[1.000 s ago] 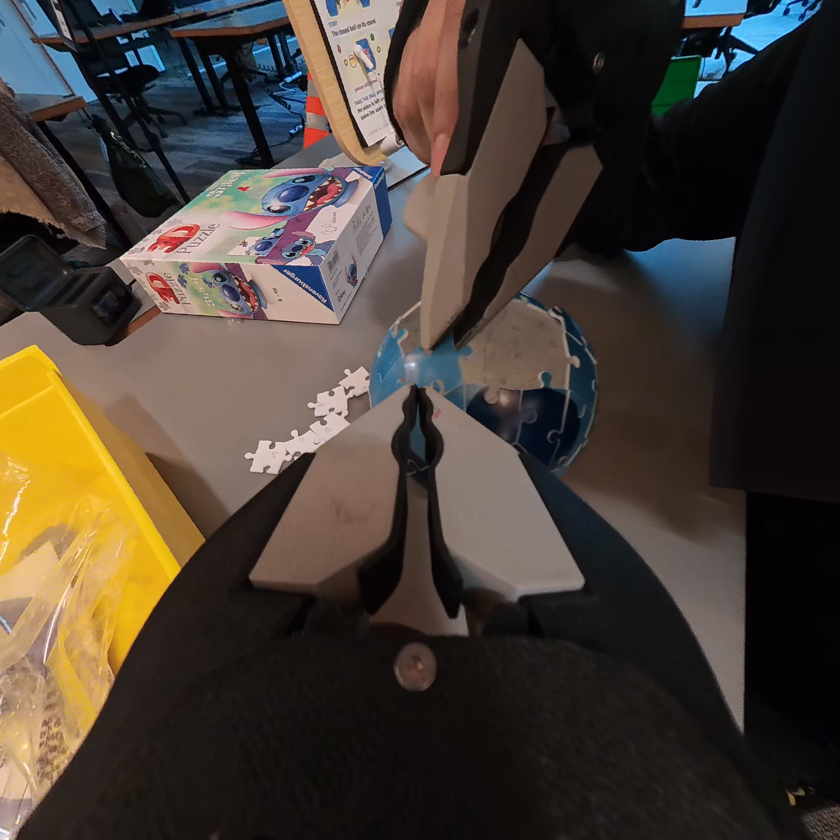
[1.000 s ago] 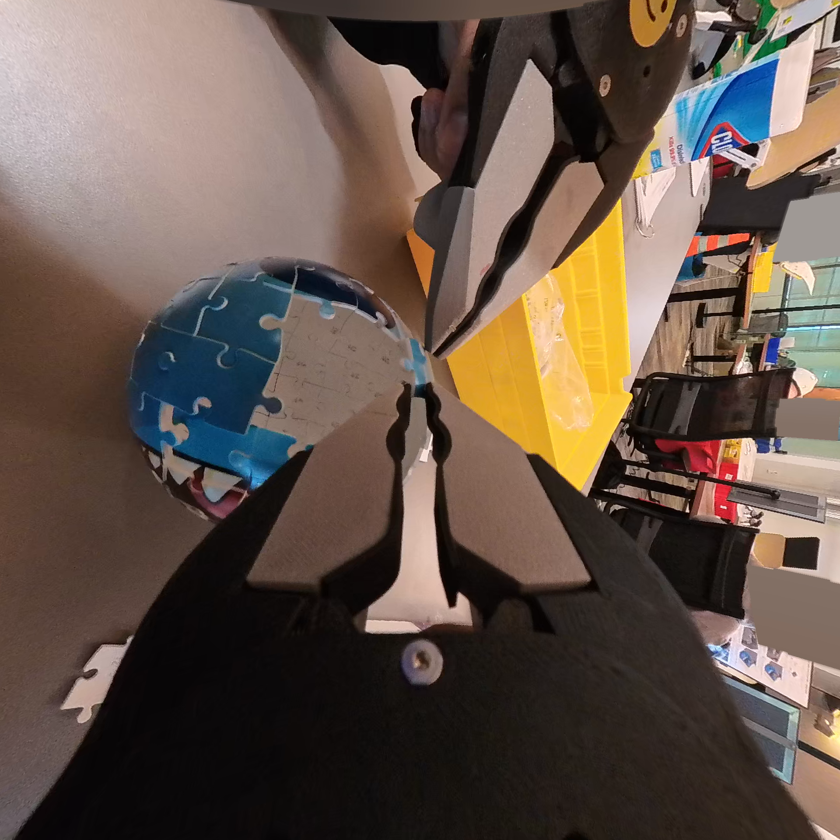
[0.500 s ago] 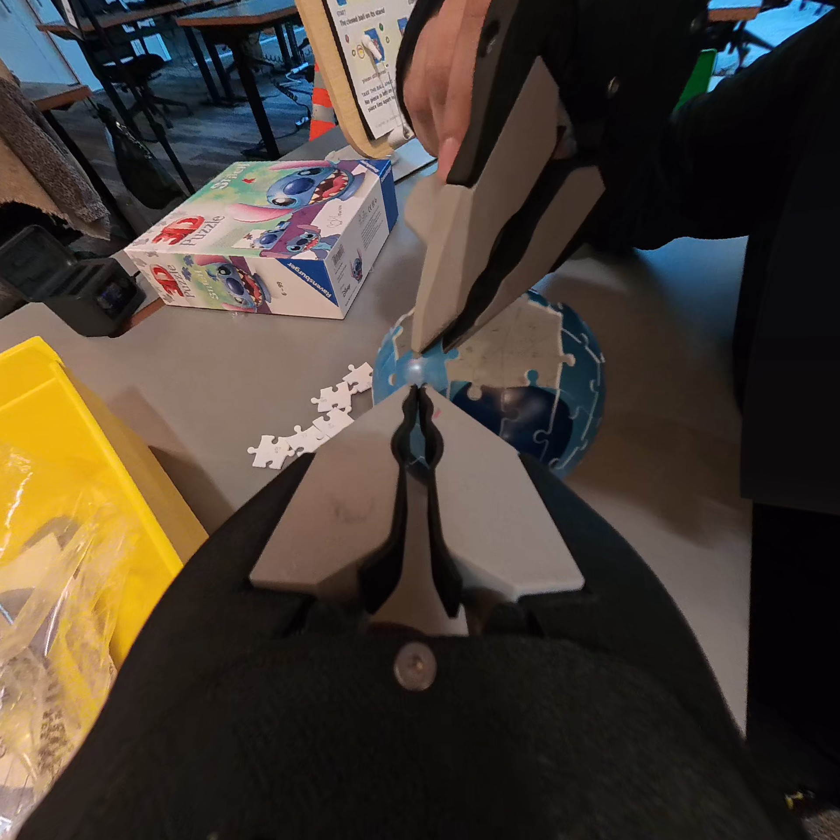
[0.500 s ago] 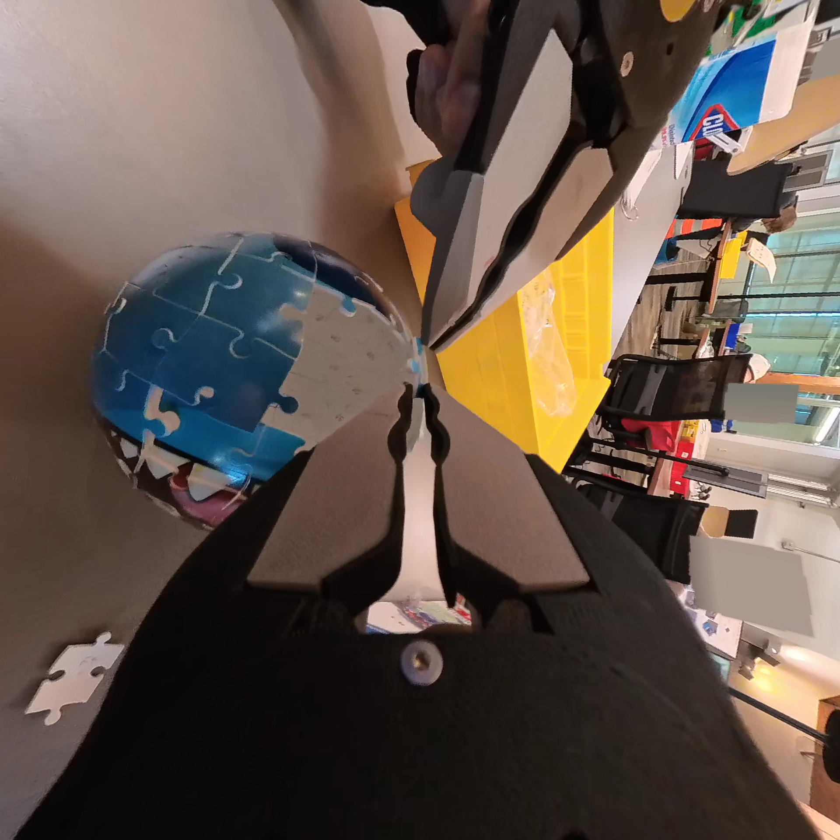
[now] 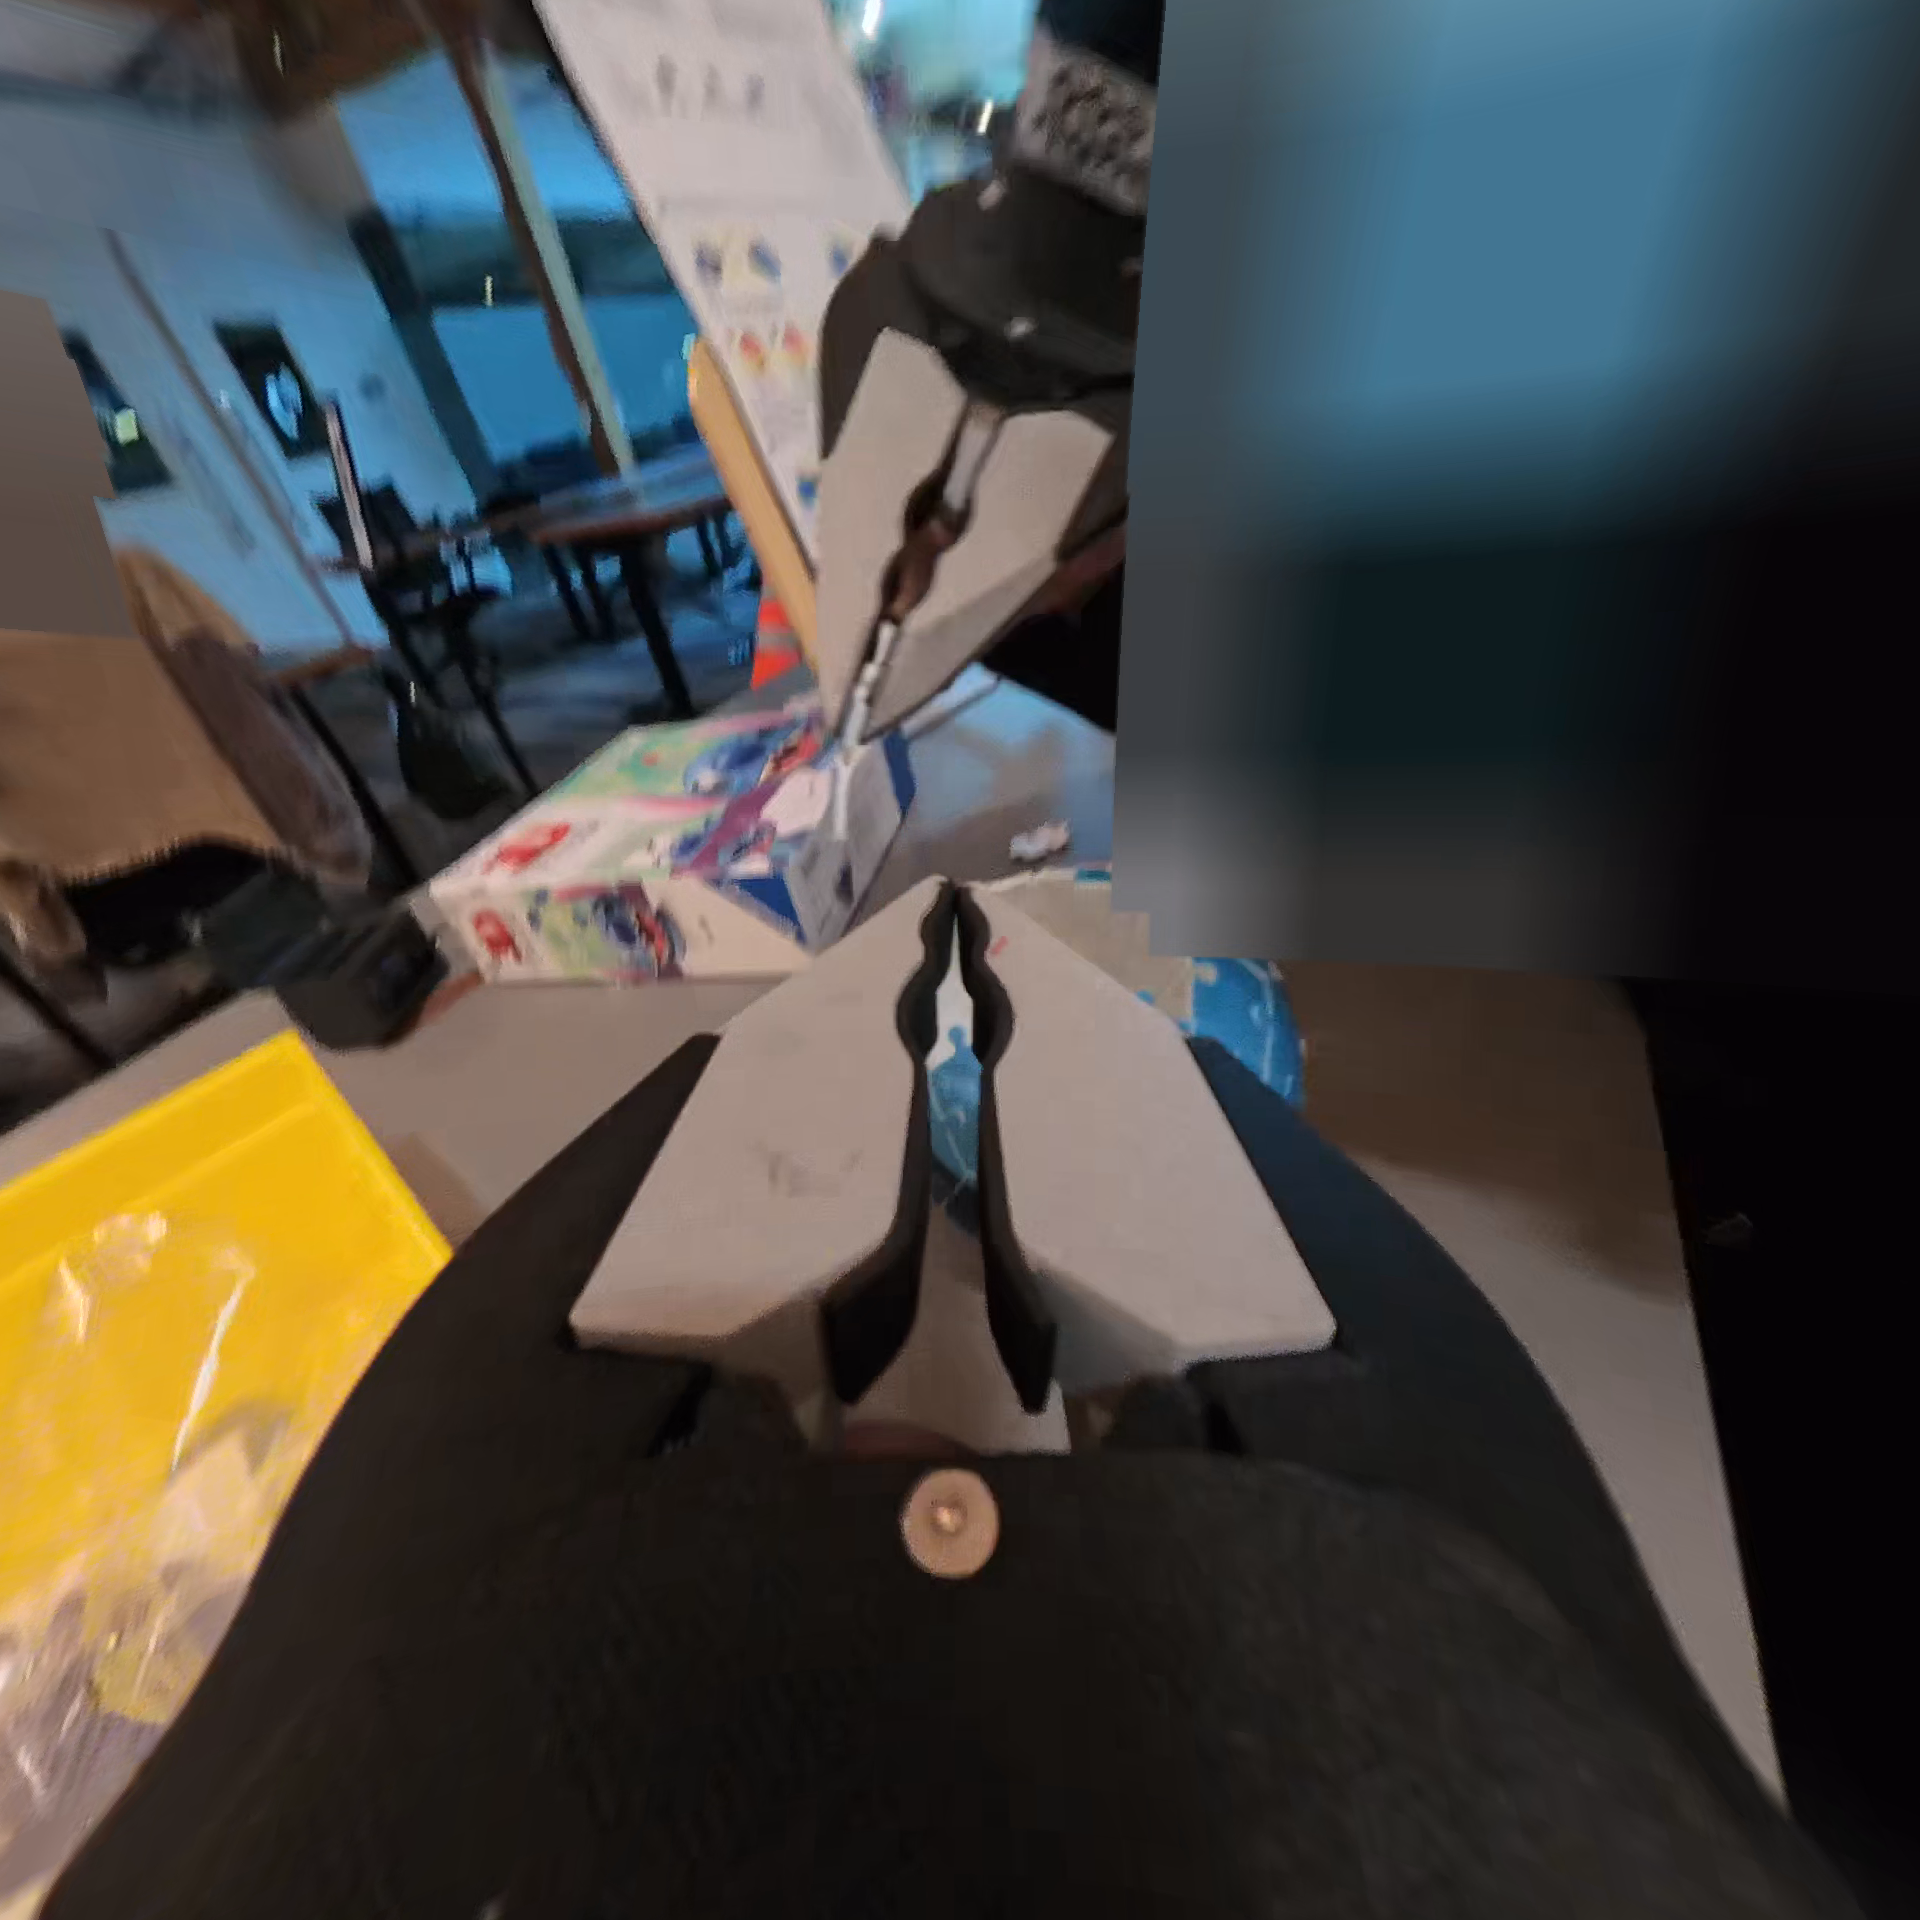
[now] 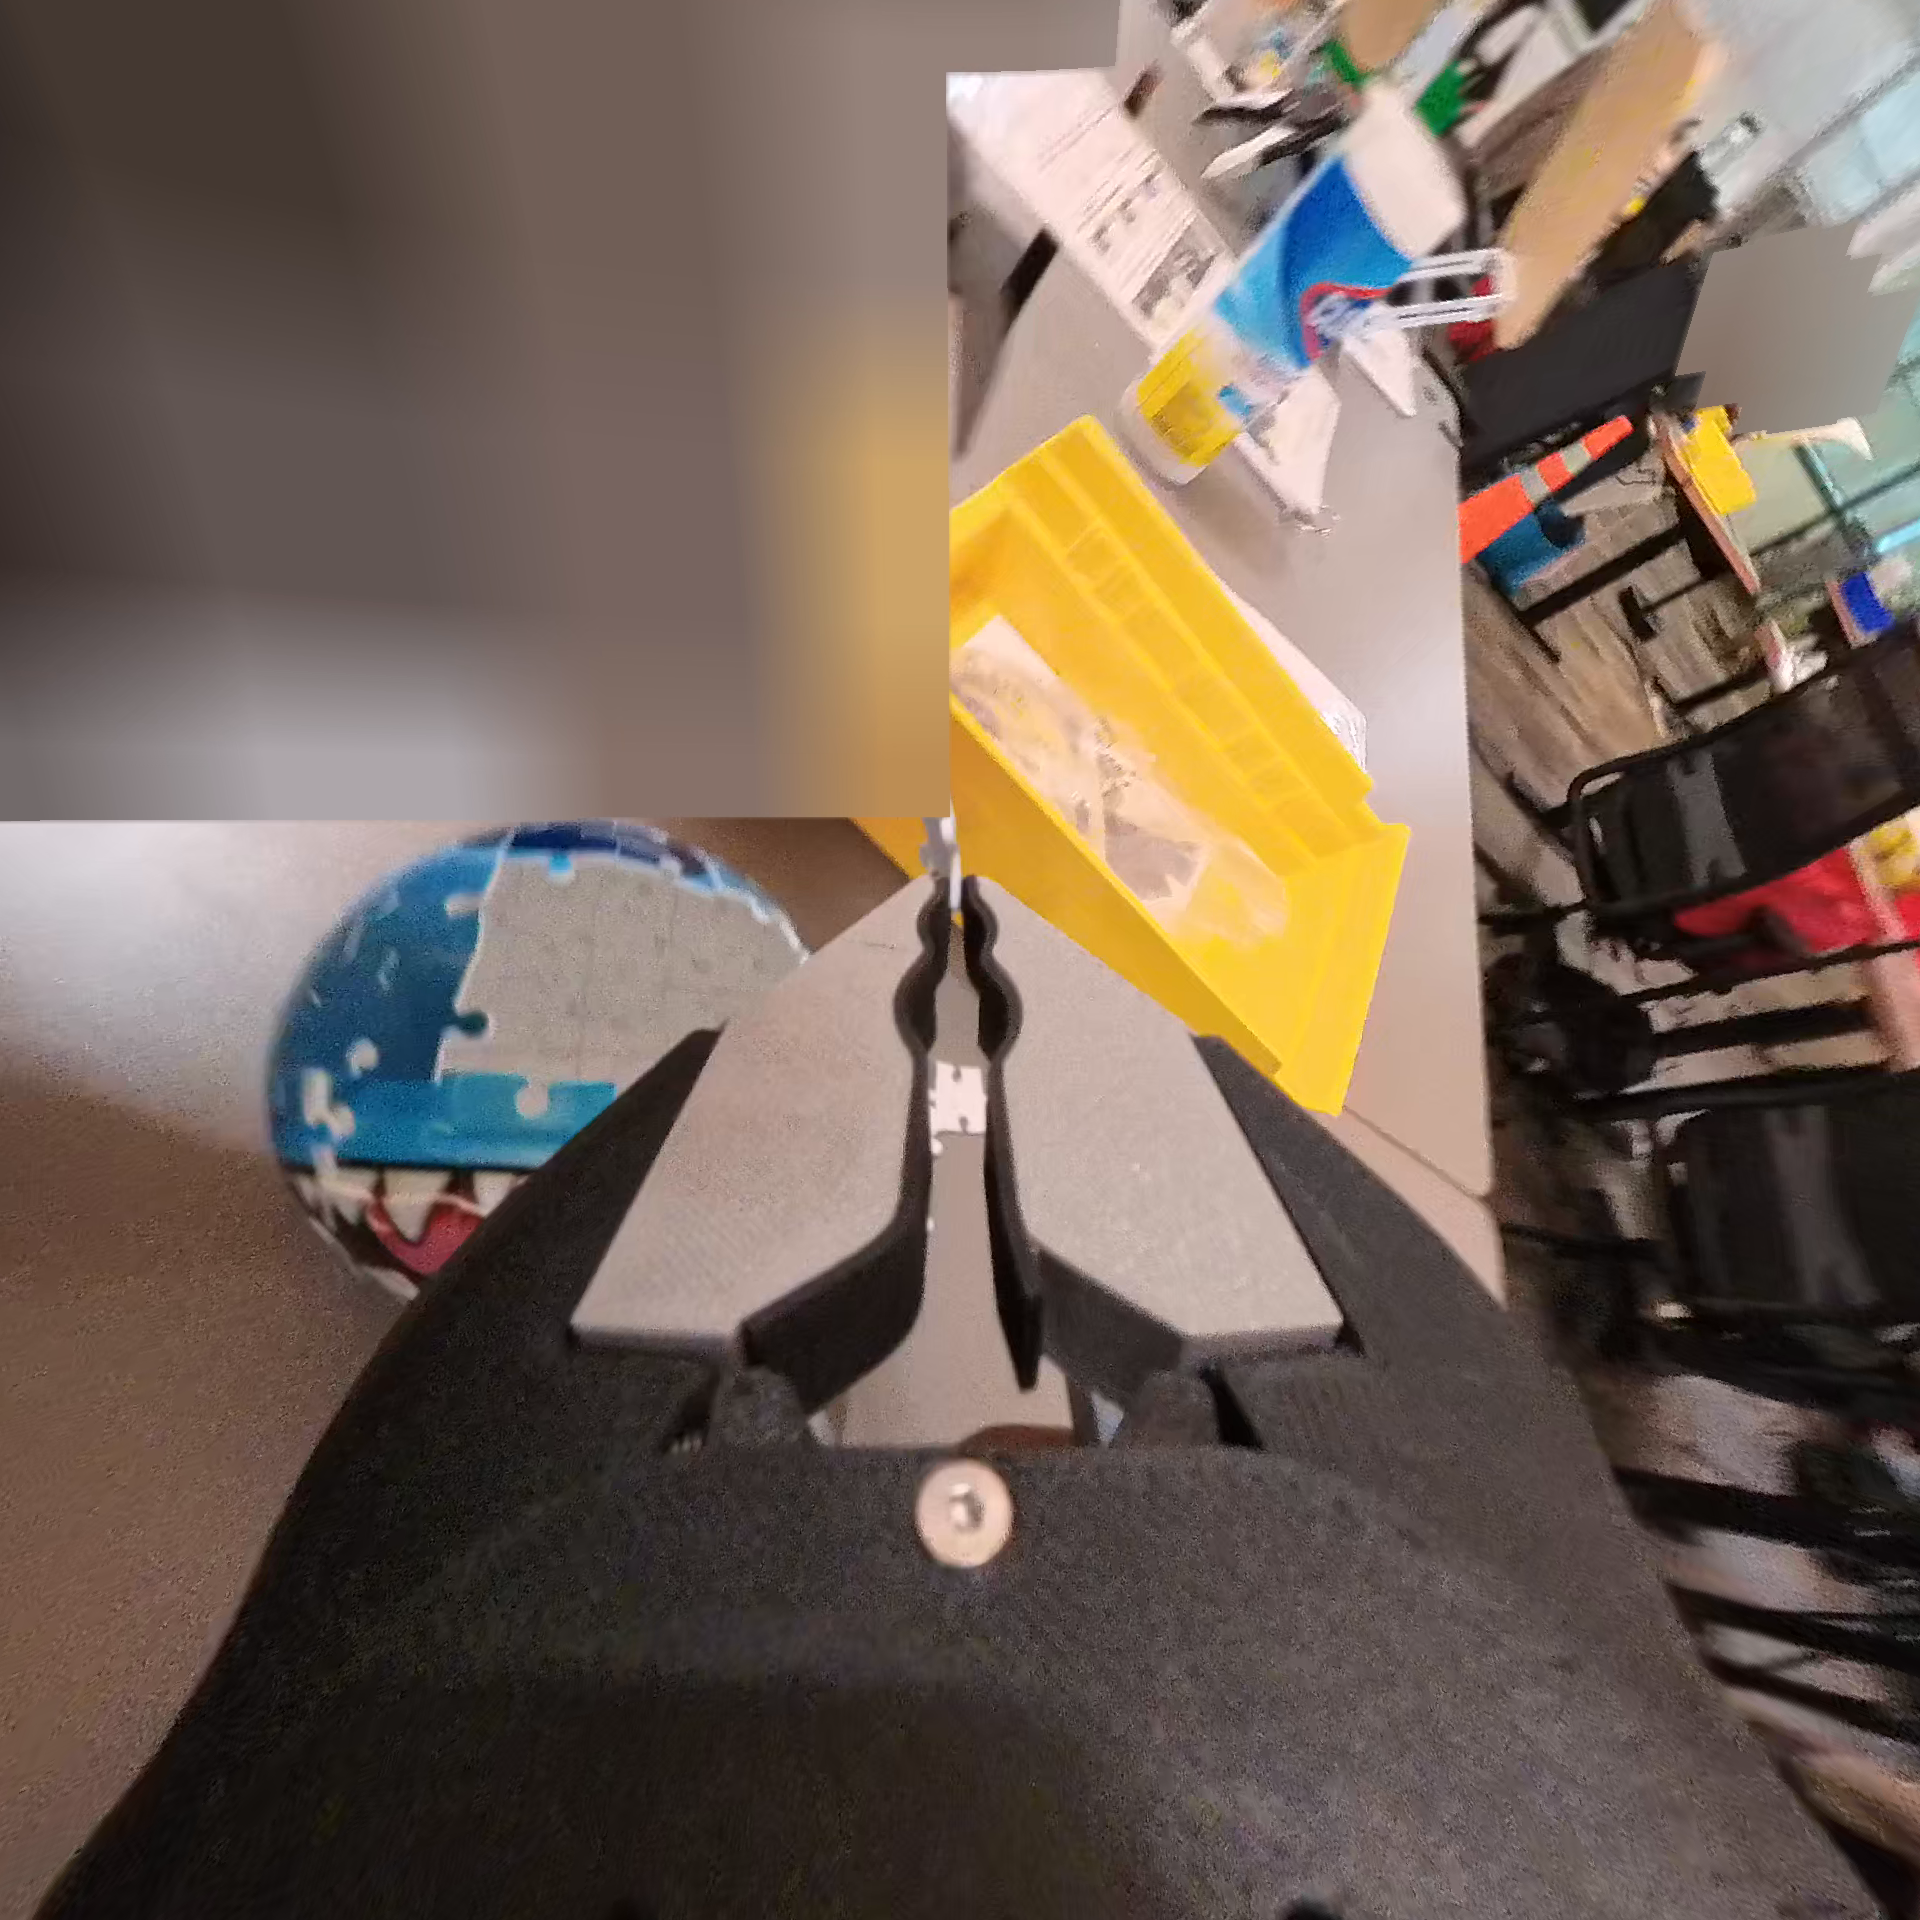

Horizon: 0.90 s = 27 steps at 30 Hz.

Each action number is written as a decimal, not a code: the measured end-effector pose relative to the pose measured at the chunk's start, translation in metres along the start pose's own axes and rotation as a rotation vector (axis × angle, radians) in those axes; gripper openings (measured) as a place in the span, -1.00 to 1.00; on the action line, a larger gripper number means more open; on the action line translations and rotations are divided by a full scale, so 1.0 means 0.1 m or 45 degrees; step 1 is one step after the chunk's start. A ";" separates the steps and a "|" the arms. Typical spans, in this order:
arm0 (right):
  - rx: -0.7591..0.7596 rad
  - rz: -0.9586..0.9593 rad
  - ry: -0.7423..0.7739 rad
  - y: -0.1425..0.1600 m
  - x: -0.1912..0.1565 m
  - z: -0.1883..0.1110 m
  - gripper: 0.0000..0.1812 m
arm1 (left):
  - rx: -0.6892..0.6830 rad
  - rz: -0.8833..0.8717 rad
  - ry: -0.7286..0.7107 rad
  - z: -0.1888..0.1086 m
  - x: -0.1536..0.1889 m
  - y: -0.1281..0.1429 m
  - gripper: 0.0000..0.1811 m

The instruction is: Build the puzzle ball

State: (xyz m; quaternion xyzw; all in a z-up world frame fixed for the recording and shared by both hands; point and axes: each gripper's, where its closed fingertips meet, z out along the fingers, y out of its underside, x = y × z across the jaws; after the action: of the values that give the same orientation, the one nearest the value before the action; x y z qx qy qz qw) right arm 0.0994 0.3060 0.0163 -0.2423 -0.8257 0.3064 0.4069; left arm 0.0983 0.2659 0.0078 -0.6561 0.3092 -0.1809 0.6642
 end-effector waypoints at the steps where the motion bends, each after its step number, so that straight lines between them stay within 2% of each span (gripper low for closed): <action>1: 0.044 0.113 0.004 -0.05 0.05 -0.07 -1.00 | 0.077 0.017 0.004 -0.03 0.01 -0.08 -1.00; 3: 0.135 0.384 -0.025 -0.12 0.13 -0.21 -1.00 | 0.223 -0.085 -0.076 -0.08 -0.08 -0.23 -1.00; 6: 0.311 0.776 -0.131 -0.15 0.16 -0.44 -1.00 | 0.295 -0.227 -0.227 -0.19 -0.17 -0.32 -1.00; 8: 0.390 0.949 -0.192 -0.08 0.12 -0.60 -1.00 | 0.296 -0.270 -0.380 -0.27 -0.20 -0.32 -0.96; 11: 0.462 1.113 -0.202 0.08 0.11 -0.82 -1.00 | 0.237 -0.337 -0.456 -0.31 0.00 -0.27 -0.85; 12: 0.485 1.158 -0.200 0.12 0.11 -0.89 -1.00 | 0.195 -0.361 -0.465 -0.30 0.09 -0.22 -0.74; 15: 0.526 1.259 -0.219 0.23 0.07 -1.03 -1.00 | 0.028 -0.472 -0.490 -0.23 0.37 0.02 -0.34; 17: 0.538 1.276 -0.241 0.25 0.01 -1.08 -1.00 | -0.070 -0.533 -0.480 -0.16 0.59 0.16 -0.18; 21: 0.499 1.243 -0.149 0.32 -0.01 -1.13 -1.00 | -0.155 -0.497 -0.575 -0.16 0.88 0.22 -0.17; 24: 0.505 1.242 -0.138 0.30 -0.02 -1.19 -1.00 | -0.086 -0.536 -0.591 -0.24 1.00 0.14 -0.18; 27: 0.497 1.240 -0.143 0.29 -0.03 -1.22 -1.00 | -0.005 -0.614 -0.635 -0.36 0.93 0.19 -0.17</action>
State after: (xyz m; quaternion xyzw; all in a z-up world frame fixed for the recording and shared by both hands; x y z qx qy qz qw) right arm 0.2058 0.3619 0.0528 -0.5009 -0.5654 0.6207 0.2101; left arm 0.1409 0.1800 -0.0248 -0.7357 -0.0262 -0.1661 0.6561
